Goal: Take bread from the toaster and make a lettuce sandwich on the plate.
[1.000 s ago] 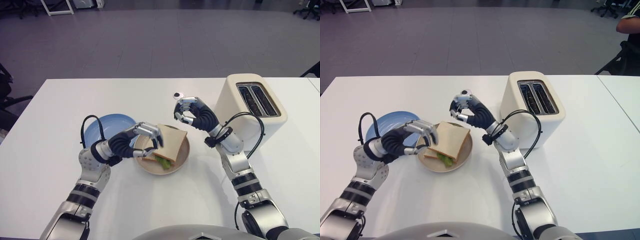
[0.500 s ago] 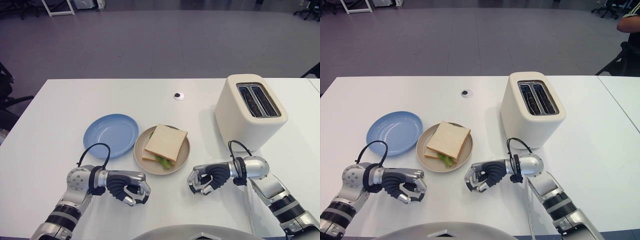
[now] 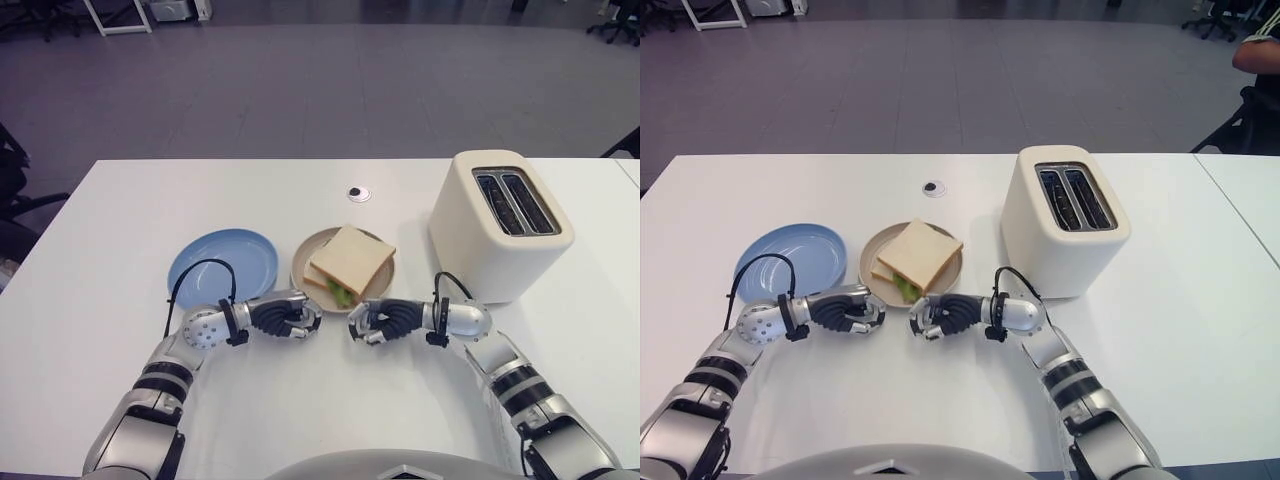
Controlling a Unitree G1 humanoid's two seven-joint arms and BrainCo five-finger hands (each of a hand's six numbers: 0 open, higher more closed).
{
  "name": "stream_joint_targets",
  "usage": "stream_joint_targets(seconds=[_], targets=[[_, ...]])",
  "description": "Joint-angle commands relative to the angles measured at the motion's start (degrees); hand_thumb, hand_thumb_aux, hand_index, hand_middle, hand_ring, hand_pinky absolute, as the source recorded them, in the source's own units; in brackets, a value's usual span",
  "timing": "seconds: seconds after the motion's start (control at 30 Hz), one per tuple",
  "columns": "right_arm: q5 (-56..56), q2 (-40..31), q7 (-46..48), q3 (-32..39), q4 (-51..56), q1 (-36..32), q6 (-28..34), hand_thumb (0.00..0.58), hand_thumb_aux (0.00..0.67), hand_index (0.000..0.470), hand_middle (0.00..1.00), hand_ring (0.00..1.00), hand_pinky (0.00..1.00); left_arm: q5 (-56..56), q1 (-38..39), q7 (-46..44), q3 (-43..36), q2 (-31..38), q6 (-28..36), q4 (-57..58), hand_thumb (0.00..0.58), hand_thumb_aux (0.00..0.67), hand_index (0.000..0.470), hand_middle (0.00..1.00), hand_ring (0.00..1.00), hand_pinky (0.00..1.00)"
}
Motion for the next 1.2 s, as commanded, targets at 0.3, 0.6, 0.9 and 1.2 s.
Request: stream_joint_targets(seconds=[0.3, 0.6, 0.9, 1.2], targets=[[4.6, 8.1, -13.5, -10.4, 5.4, -7.0, -2.9, 0.58, 0.67, 0.47, 0.91, 0.91, 0.91, -17.2, -3.0, 7.8, 2.9, -3.5, -6.0, -1.0, 0.0, 0.0, 0.0, 0.0, 0.0, 0.0], [12.7, 9.5, -18.9, -18.9, -10.0, -6.9, -2.3, 0.0, 0.0, 0.0, 0.0, 0.0, 0.0, -47.6, 1.0, -4.8, 9.6, -4.4, 2.0, -21.3, 0.0, 0.0, 0.0, 0.0, 0.0, 0.0], [0.1, 8.3, -32.6, -24.1, -15.6, -7.3, -8.7, 0.0, 0.0, 0.0, 0.0, 0.0, 0.0, -29.6, -3.8, 11.9, 18.4, -15.7, 0.5, -20.0, 0.0, 0.0, 0.0, 0.0, 0.0, 0.0], [-3.9, 8.2, -38.6, -24.1, -11.9, -8.0, -11.9, 0.0, 0.0, 0.0, 0.0, 0.0, 0.0, -23.3, -5.6, 16.0, 18.0, -19.6, 0.6, -19.7, 0.0, 0.0, 0.0, 0.0, 0.0, 0.0]])
